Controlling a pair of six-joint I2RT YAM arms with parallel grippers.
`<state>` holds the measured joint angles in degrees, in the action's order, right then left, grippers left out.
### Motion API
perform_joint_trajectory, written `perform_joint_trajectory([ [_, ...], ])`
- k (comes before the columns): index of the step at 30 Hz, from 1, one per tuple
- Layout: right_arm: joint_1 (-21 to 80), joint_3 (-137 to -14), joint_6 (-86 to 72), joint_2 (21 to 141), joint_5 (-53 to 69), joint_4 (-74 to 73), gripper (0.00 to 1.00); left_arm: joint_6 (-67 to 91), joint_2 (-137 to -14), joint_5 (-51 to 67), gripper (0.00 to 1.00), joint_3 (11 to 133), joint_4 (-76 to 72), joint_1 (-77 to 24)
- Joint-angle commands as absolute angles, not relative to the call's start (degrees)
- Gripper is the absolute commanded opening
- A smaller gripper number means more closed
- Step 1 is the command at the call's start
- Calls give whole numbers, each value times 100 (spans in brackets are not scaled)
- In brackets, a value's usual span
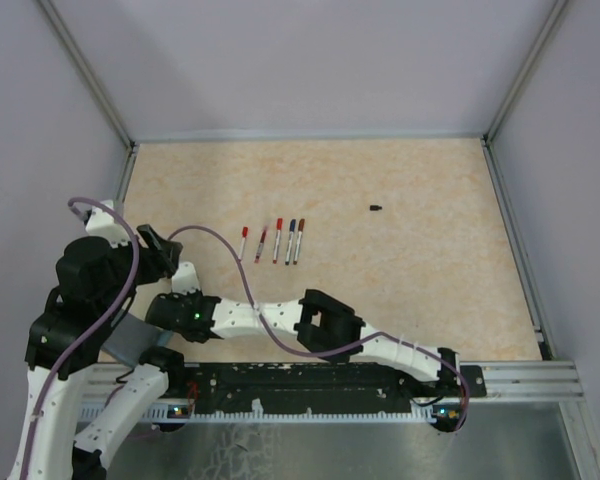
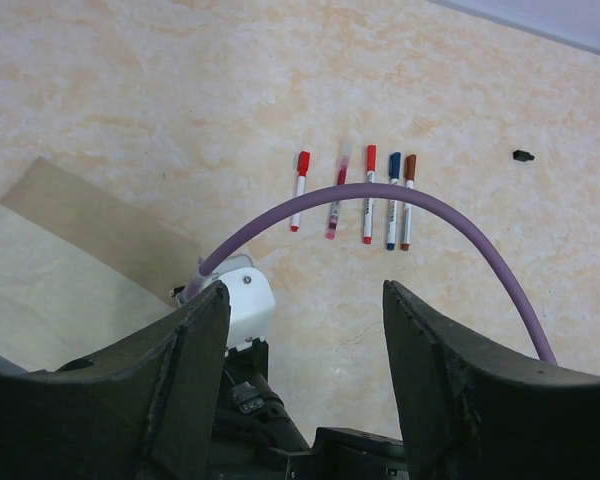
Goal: Insert the pens into the pen caps
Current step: Move the pen to the center of the board.
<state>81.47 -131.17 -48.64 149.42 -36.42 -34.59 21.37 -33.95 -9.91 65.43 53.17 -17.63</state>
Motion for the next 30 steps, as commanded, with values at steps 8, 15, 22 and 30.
perform_joint_trajectory([
  [8, 8078, -11249, -4570, 13726, -3560, -4053, 3, 2068, -3340, -1028, 68, 6716, 5411, -1767],
  [15, 7919, -9397, -4682, 12318, -3582, -3779, 2, 2037, -3347, -826, 68, 6545, 5321, -1766],
  [22, 7769, -7702, -5106, 11047, -3677, -3736, 2, 2050, -3314, -501, 67, 6284, 5103, -1767],
  [30, 7329, -5785, -5547, 9581, -3761, -3591, 4, 1945, -3372, -448, 67, 6252, 5081, -1767],
])
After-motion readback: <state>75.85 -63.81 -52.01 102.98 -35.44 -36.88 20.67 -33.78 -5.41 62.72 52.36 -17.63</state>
